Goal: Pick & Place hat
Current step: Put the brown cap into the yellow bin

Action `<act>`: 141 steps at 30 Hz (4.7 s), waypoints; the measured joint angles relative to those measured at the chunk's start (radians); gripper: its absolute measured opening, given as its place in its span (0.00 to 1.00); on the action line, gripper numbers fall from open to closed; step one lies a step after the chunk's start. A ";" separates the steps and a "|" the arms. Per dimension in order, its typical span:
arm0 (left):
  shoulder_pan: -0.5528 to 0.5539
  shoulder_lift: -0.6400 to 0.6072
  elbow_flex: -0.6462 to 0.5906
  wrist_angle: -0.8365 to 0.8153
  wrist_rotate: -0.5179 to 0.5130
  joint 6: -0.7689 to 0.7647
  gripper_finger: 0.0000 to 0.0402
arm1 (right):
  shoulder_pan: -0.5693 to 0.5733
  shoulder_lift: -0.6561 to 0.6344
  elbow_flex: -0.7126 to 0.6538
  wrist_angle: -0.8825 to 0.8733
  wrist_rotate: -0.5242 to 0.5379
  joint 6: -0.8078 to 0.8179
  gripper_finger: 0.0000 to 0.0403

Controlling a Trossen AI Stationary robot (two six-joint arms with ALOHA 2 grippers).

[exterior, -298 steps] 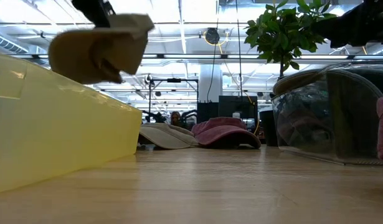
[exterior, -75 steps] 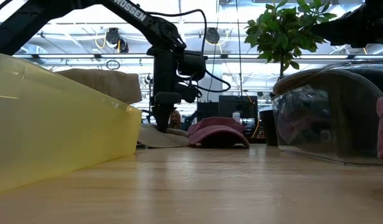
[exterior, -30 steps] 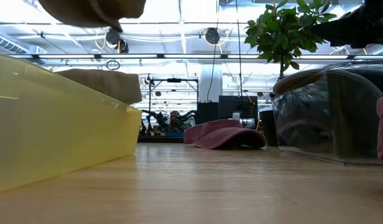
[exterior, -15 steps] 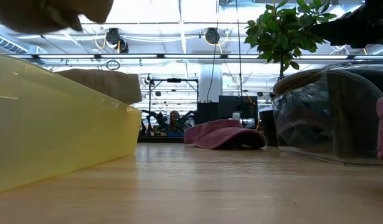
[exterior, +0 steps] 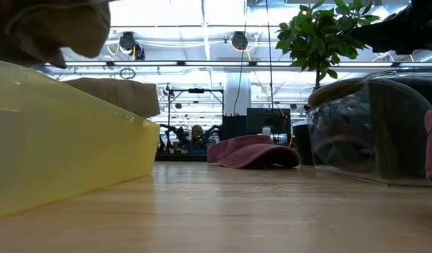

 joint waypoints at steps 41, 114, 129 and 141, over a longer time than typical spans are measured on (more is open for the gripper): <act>0.190 0.330 0.000 0.211 0.410 0.029 0.03 | 0.000 0.000 0.000 0.073 0.000 -0.096 0.00; 0.155 0.310 -0.042 0.090 0.443 0.823 0.30 | 0.000 0.000 0.000 0.079 0.000 -0.020 0.00; 0.157 0.310 -0.085 0.221 0.428 0.819 0.13 | 0.000 0.000 0.000 0.079 0.000 -0.020 0.00; 0.200 0.310 -0.082 0.300 0.503 0.549 0.02 | 0.000 0.000 0.000 0.079 0.000 -0.017 0.00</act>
